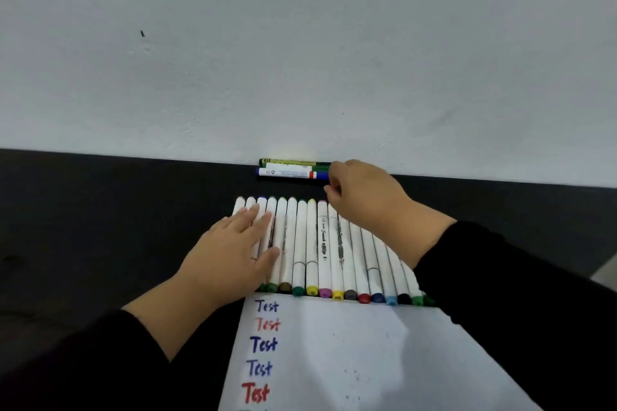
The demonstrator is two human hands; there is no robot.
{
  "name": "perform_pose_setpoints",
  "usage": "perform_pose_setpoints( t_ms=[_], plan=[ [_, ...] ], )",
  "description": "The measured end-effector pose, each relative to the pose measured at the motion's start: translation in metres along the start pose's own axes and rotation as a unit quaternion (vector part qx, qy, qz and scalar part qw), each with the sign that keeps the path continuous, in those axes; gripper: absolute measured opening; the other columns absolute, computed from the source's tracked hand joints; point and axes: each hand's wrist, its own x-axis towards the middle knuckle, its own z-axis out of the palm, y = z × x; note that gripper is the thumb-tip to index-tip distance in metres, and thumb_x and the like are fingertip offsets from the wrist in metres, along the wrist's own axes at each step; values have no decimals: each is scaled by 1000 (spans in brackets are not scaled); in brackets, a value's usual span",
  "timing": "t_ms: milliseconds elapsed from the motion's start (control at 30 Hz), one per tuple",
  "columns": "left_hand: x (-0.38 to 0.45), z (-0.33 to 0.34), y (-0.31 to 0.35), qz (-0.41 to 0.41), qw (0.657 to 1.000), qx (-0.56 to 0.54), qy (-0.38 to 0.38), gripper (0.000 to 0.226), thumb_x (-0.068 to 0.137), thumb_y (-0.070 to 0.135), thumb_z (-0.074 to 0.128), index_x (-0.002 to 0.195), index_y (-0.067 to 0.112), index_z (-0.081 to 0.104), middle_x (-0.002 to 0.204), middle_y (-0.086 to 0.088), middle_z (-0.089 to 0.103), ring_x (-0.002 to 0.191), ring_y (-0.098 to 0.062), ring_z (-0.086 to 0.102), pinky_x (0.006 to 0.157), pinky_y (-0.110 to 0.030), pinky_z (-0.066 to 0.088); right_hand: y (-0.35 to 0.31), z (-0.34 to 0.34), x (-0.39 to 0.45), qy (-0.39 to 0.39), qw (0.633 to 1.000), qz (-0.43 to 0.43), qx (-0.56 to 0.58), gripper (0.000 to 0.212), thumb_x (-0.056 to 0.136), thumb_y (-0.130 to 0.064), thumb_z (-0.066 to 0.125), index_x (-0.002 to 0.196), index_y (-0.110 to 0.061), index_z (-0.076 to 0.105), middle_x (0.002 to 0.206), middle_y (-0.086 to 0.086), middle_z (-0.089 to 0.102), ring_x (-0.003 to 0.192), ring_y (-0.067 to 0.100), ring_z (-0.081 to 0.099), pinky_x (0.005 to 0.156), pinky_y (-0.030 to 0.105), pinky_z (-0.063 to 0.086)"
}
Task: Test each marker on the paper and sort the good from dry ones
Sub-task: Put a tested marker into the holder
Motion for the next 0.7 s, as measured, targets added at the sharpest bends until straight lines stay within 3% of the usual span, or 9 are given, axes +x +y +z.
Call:
perform_pose_setpoints(
  t_ms=[300,533,700],
  plan=[
    [8,7,-19,-3,995,-93,-35,66,92,55,37,147,37,6,154,21,-5,141,-2,-2,114,-29,9,-4,50,77,-54,996,-64,-39,36,96,-21,49,129,-8,49,121,11,45,111,29,47,90,42,45],
    [11,9,-23,11,994,-96,-43,66,92,57,34,147,37,3,153,22,-9,141,-1,-4,114,-29,9,-6,70,101,-41,992,-78,-85,27,93,-9,46,119,-5,52,116,13,46,105,30,48,74,33,36],
    [10,10,-24,10,995,-92,-44,66,92,57,33,147,38,3,153,22,-9,141,-2,-4,114,-28,9,-7,73,105,-25,993,-77,-87,26,92,-5,47,117,-3,52,117,15,48,105,30,48,73,30,31]
  ],
)
